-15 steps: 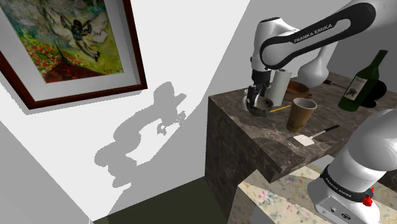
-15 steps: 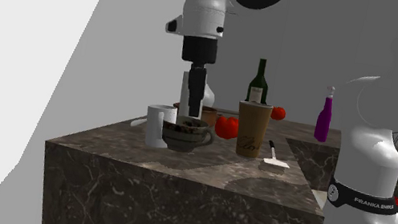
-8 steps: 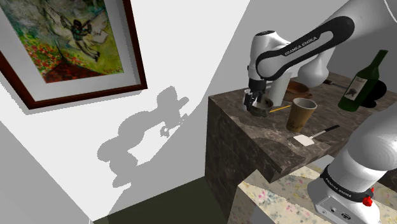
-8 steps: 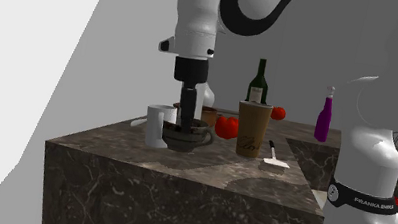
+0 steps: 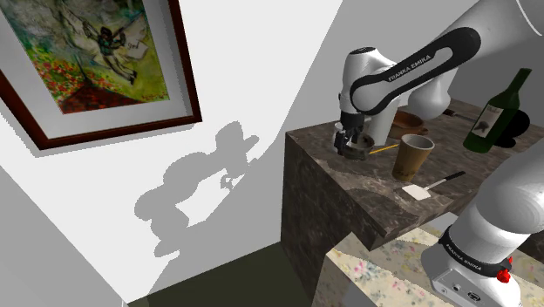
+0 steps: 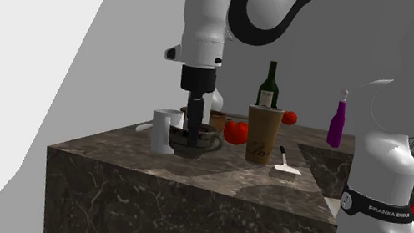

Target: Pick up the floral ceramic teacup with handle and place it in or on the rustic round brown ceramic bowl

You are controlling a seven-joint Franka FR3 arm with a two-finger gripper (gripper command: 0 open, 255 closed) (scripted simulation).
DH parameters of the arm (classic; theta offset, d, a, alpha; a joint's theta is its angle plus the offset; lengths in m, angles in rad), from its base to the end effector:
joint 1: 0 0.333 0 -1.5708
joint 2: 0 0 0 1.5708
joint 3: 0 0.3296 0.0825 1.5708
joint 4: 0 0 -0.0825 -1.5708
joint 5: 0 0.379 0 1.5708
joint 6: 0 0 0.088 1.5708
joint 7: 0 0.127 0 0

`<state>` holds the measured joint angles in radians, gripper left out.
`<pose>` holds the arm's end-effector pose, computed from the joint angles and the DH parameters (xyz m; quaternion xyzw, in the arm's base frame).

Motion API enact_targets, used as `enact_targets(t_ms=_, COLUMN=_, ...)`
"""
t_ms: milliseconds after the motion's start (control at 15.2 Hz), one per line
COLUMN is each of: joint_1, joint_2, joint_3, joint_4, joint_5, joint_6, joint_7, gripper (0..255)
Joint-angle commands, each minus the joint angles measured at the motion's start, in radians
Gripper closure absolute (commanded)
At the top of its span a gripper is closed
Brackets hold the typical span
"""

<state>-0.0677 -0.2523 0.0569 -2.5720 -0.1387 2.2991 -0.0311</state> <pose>0.4169 -0.0101 0.3465 0.9967 0.0558 -0.0121 0.0581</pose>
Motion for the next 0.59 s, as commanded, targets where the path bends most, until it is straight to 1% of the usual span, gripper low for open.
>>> enact_targets(t_ms=0, joint_1=0.0, joint_2=0.0, joint_3=0.0, joint_4=0.0, joint_5=0.0, joint_6=0.0, joint_7=0.0, gripper=0)
enact_targets(t_ms=66, joint_1=0.0, joint_2=0.0, joint_3=0.0, joint_4=0.0, joint_5=0.0, joint_6=0.0, joint_7=0.0, gripper=255)
enact_targets(t_ms=528, joint_1=0.0, joint_2=0.0, joint_3=0.0, joint_4=0.0, joint_5=0.0, joint_6=0.0, joint_7=0.0, gripper=255)
